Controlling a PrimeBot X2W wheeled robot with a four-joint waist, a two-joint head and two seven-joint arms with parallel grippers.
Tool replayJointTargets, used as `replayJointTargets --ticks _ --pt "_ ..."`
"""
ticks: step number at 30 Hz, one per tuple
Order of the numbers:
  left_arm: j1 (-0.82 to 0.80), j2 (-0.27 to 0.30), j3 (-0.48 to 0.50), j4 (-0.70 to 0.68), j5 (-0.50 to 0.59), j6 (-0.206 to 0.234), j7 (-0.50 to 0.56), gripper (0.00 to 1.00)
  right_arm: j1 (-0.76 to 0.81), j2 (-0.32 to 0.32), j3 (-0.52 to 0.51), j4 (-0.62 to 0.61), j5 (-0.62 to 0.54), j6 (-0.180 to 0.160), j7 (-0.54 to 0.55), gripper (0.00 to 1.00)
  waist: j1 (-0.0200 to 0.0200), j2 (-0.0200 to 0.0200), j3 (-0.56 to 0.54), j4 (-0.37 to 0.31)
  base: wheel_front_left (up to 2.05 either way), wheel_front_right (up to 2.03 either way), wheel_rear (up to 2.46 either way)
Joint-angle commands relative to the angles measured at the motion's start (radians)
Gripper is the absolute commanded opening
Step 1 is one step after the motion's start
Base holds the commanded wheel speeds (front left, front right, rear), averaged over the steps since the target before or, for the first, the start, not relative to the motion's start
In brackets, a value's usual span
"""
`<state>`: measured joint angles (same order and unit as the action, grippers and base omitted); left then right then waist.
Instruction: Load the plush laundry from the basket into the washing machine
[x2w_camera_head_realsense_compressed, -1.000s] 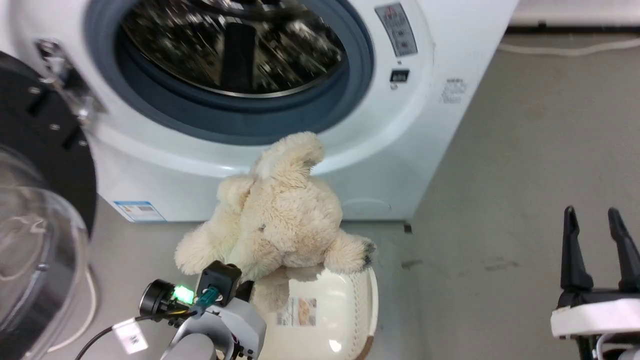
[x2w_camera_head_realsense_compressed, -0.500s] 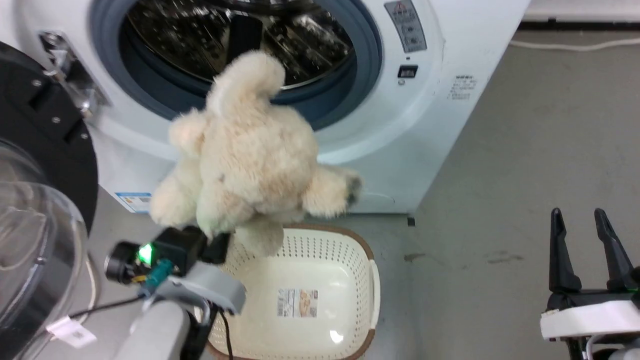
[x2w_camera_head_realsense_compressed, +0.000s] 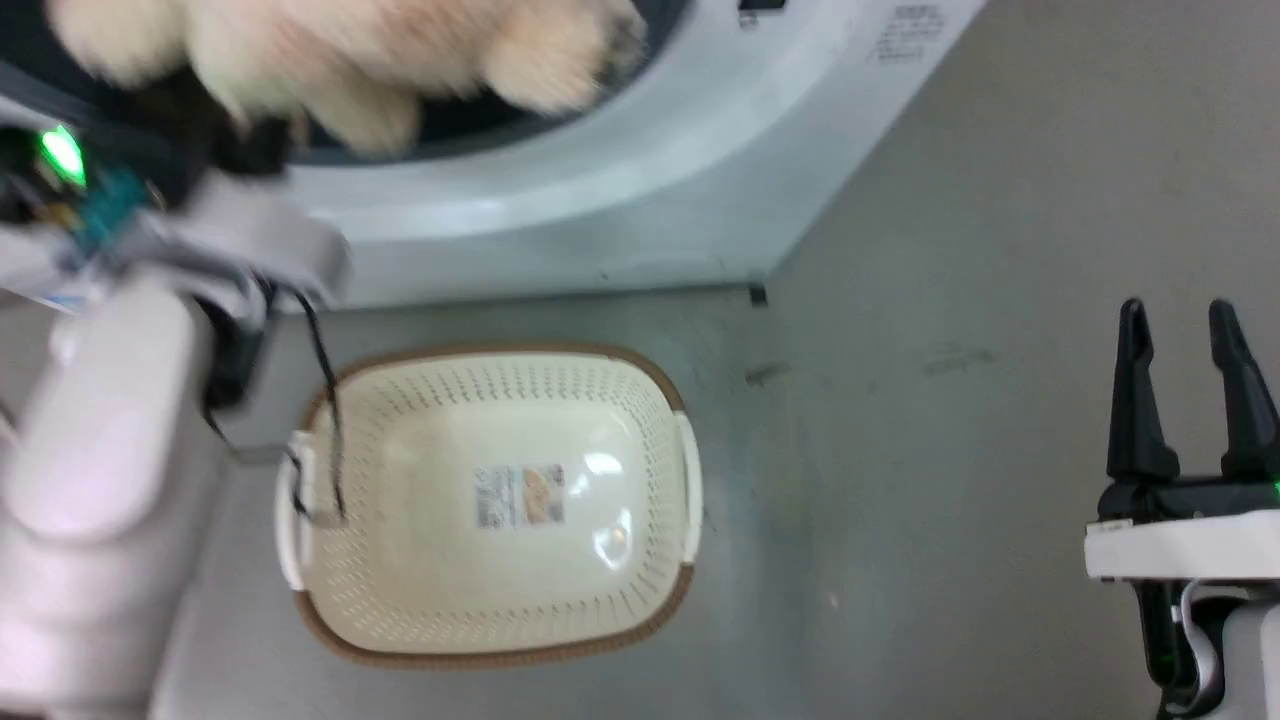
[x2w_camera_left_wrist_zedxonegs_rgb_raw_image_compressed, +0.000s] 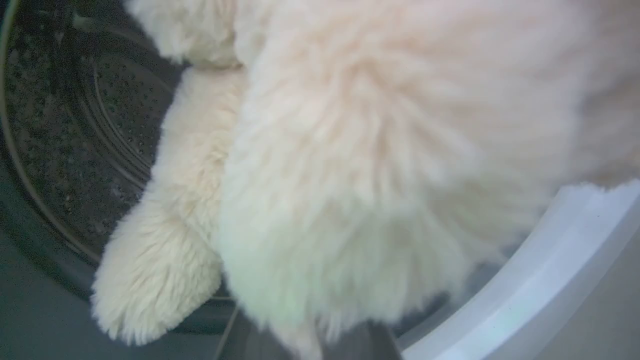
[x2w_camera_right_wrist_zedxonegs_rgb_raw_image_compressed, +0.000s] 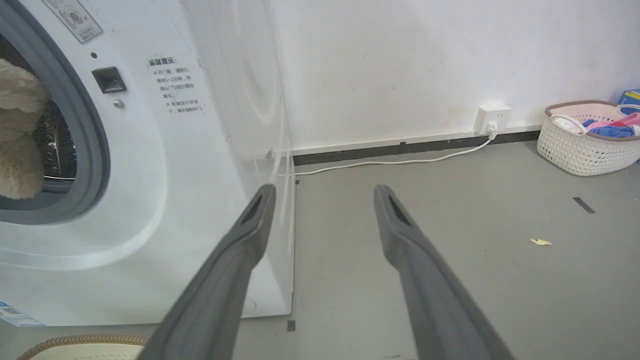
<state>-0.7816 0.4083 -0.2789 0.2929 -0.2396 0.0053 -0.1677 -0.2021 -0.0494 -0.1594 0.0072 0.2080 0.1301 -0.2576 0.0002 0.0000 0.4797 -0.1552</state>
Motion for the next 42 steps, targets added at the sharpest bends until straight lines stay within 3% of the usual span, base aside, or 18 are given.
replayJointTargets --ticks 1,13,23,29,30,31,42 --pt "-0.072 0.021 0.007 0.014 0.009 -0.011 0.017 0.00 -0.019 -0.001 0.007 -0.007 0.015 0.001 -0.004 1.00 -0.0002 0.0000 0.112 -0.064 0.00 0.00 0.00" --pt "-0.508 0.129 -0.033 0.284 0.086 -0.087 0.163 0.00 -0.084 -0.001 0.039 -0.017 0.075 0.001 -0.004 1.00 -0.0002 0.0000 0.272 -0.136 0.00 0.00 0.00" --pt "-0.711 0.147 -0.105 0.523 0.119 -0.123 0.222 0.00 -0.085 -0.001 0.081 -0.022 0.102 0.001 -0.004 1.00 -0.0002 0.0000 0.318 -0.152 0.00 0.00 0.00" --pt "-0.741 0.121 -0.148 0.638 0.098 -0.132 0.215 0.00 -0.092 -0.001 0.076 -0.001 0.099 0.001 -0.004 1.00 -0.0002 0.0000 0.320 -0.143 0.00 0.00 0.00" --pt "-0.745 0.116 -0.153 0.650 0.095 -0.133 0.205 0.42 -0.093 -0.001 0.074 0.001 0.098 0.001 -0.004 1.00 -0.0002 0.0000 0.319 -0.141 0.00 0.00 0.00" --pt "-0.746 0.111 -0.158 0.662 0.092 -0.133 0.193 1.00 -0.094 -0.001 0.072 0.002 0.096 0.001 -0.004 1.00 -0.0002 0.0000 0.315 -0.138 0.00 0.00 0.00" --pt "-0.653 0.044 -0.168 0.770 0.020 -0.135 0.014 1.00 -0.082 -0.001 0.028 0.004 0.043 0.001 -0.004 1.00 -0.0002 0.0000 0.177 -0.079 0.00 0.00 0.00"
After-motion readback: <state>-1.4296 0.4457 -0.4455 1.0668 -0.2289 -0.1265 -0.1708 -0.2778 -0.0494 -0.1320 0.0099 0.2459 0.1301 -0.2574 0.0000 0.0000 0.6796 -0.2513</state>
